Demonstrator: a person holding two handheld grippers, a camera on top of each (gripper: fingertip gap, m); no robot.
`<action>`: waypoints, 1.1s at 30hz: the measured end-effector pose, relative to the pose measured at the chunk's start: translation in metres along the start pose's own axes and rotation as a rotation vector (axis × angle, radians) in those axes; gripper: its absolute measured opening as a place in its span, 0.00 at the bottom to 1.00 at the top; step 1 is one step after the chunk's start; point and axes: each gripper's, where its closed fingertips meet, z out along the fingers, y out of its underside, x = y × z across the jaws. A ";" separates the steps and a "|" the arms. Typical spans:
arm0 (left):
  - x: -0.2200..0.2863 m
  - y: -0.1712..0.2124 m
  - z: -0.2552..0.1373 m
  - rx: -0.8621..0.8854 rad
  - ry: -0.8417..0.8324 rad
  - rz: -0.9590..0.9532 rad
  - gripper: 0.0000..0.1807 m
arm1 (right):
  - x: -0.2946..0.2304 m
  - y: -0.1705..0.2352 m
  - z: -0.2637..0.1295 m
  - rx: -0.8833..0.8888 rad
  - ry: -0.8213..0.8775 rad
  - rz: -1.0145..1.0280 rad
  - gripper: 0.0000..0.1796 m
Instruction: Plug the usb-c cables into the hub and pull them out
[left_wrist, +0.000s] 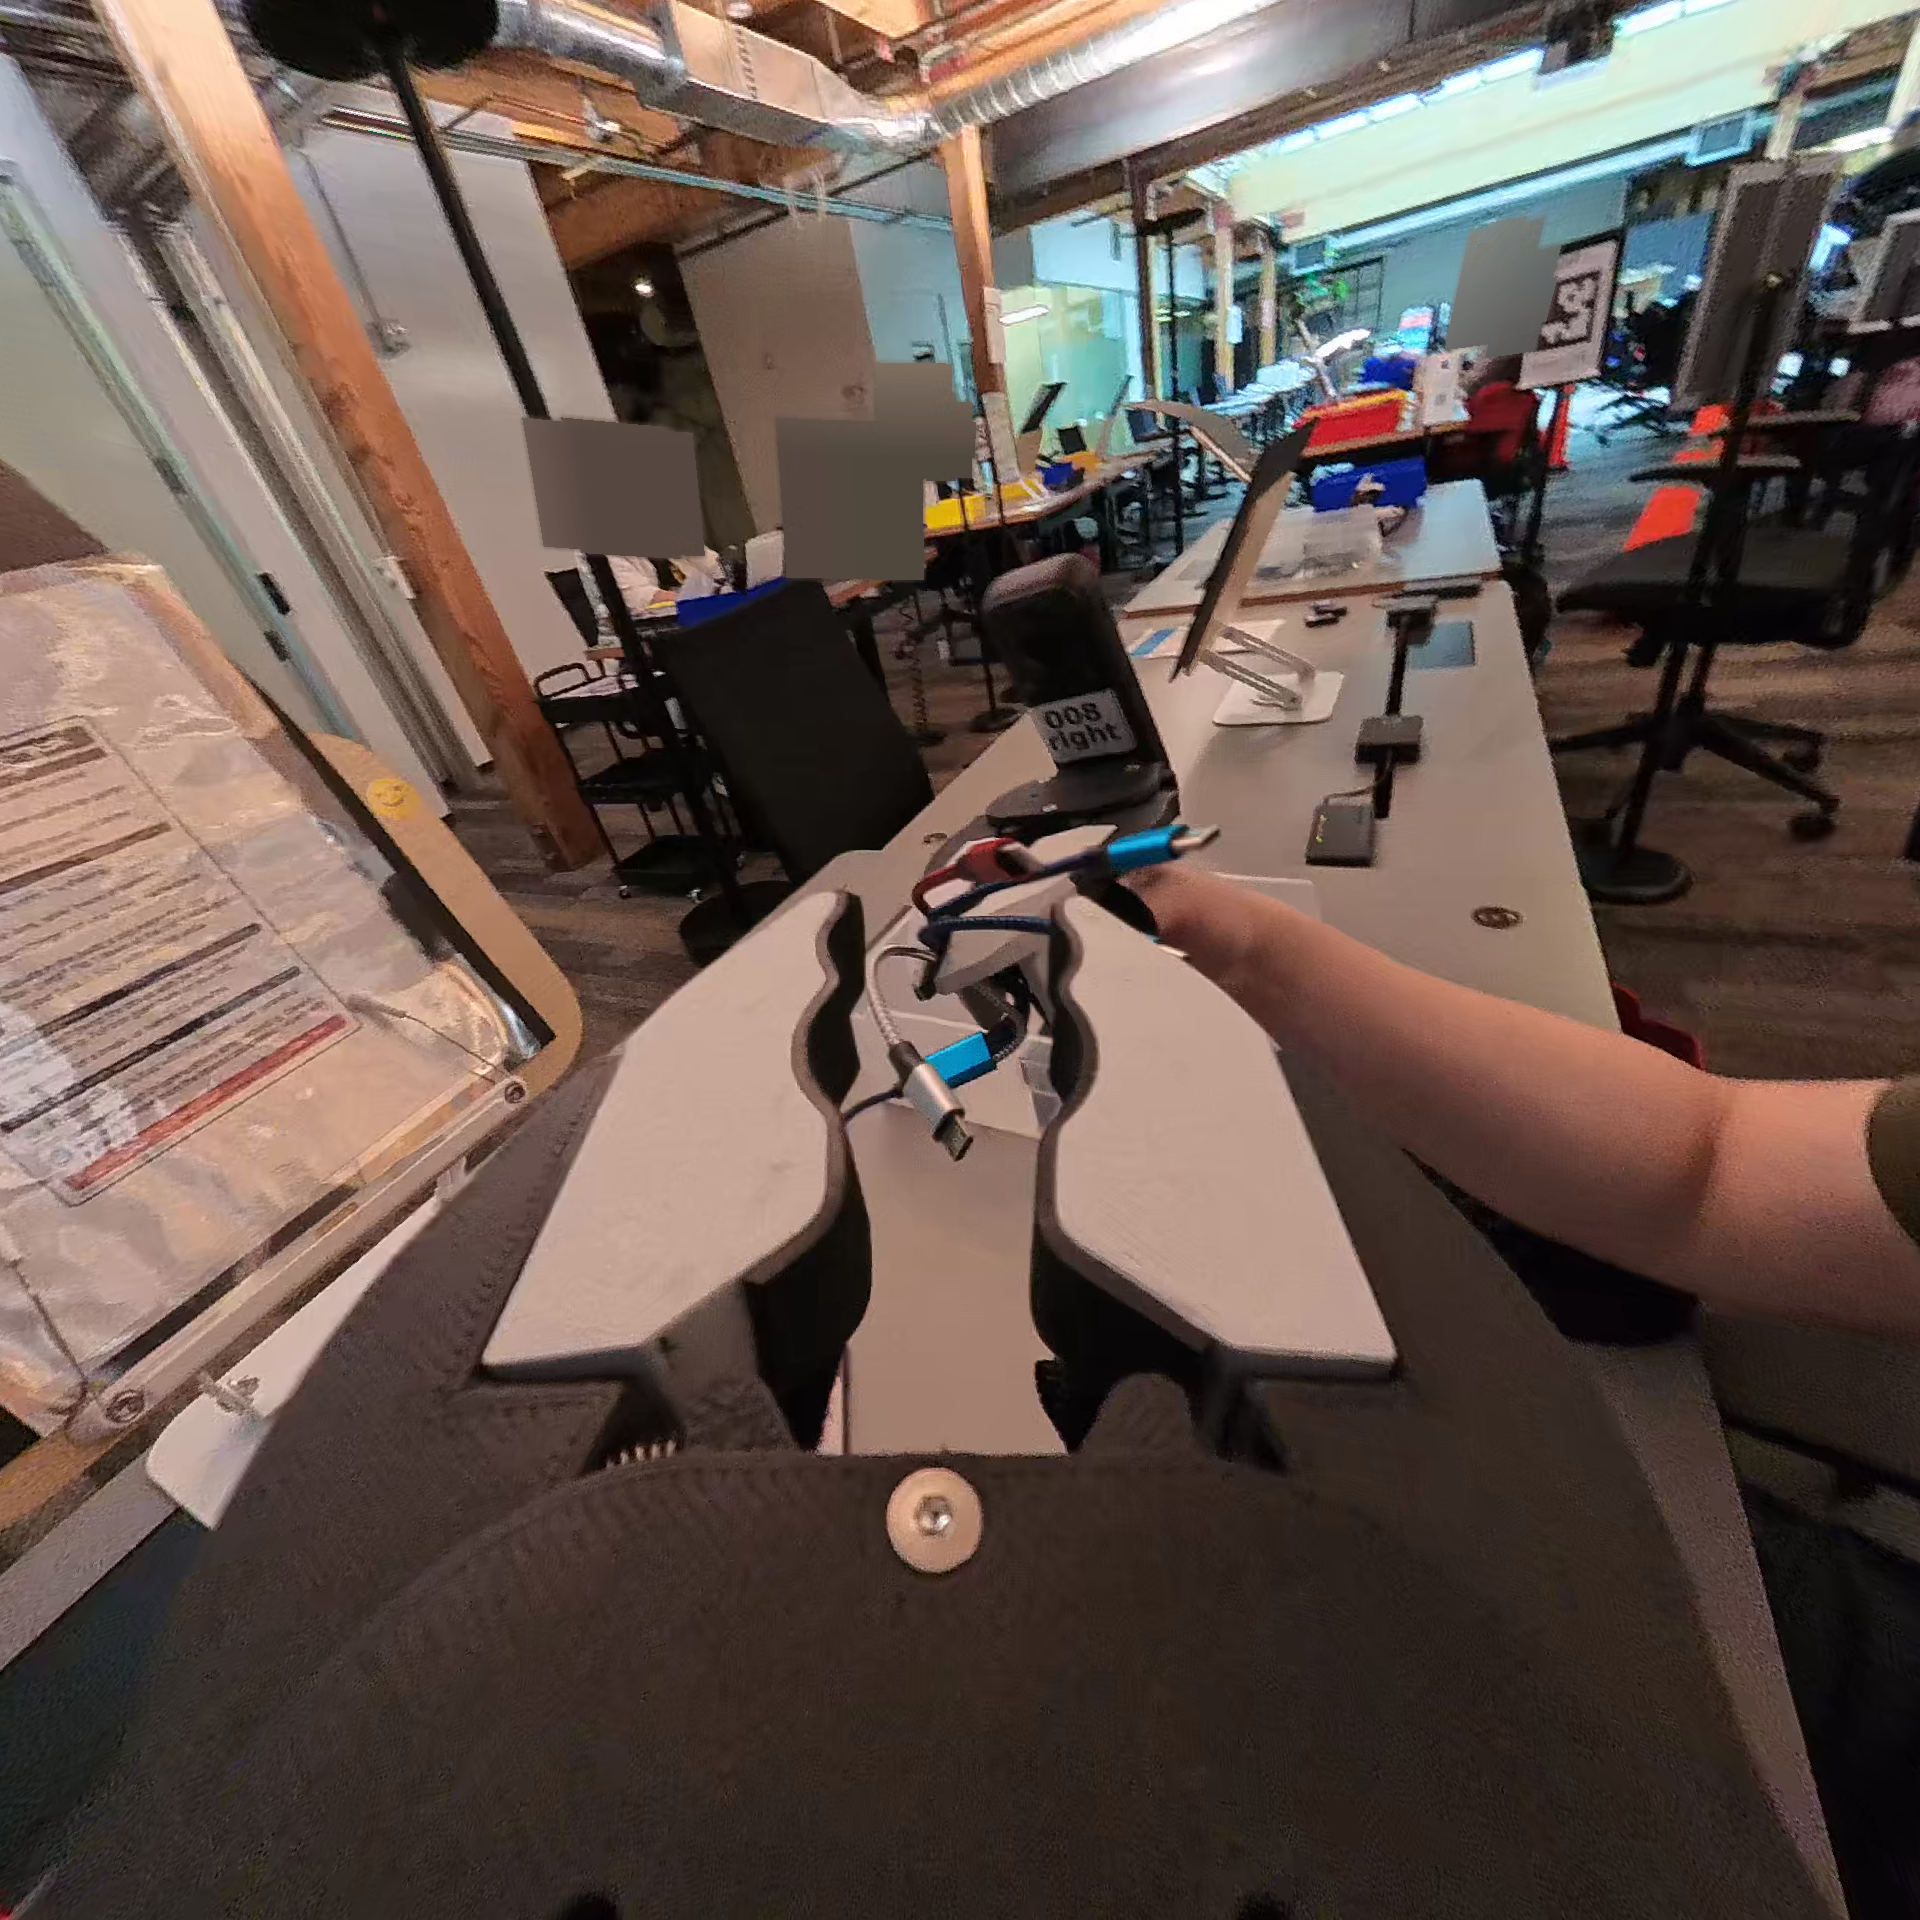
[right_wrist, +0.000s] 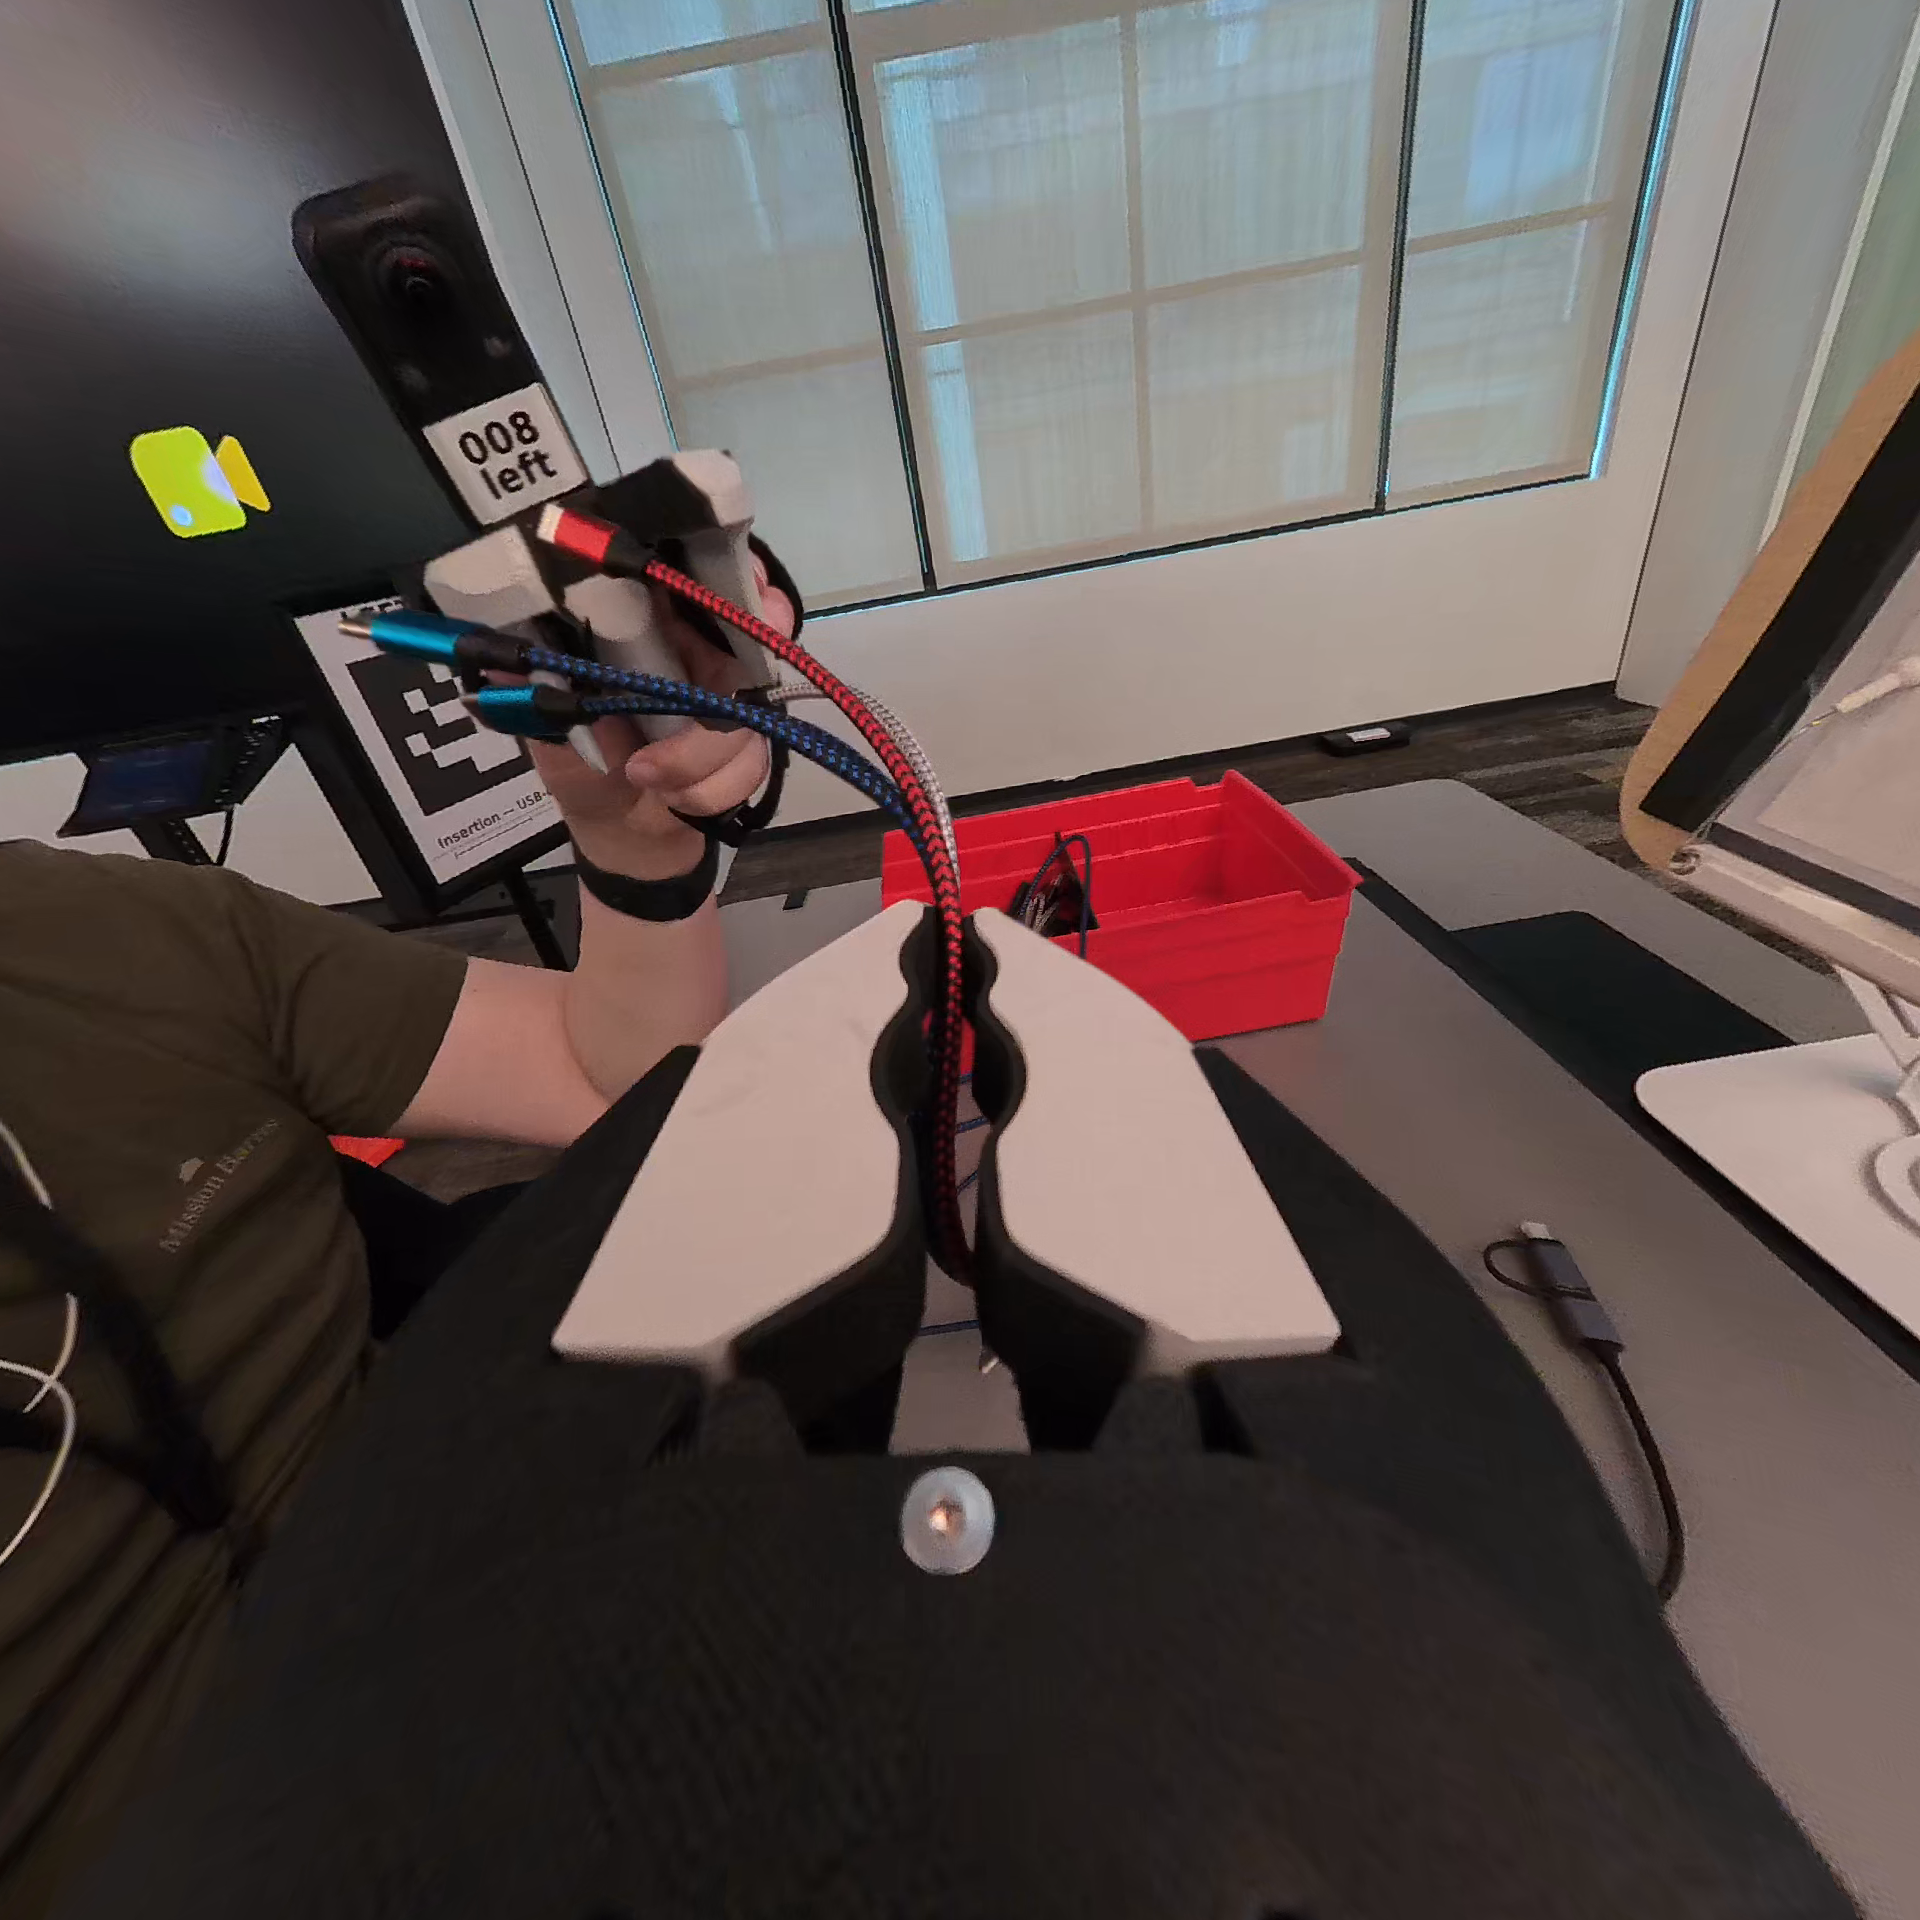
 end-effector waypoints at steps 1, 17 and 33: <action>0.001 0.001 -0.002 -0.009 0.015 0.001 0.18 | 0.000 0.001 0.001 -0.003 -0.001 0.006 0.02; -0.011 -0.003 -0.034 -0.017 0.056 -0.317 0.15 | -0.001 0.013 0.013 -0.037 -0.019 0.024 0.02; 0.004 0.017 -0.011 -0.095 0.121 -0.358 0.15 | 0.004 0.029 0.027 -0.117 0.029 0.013 0.02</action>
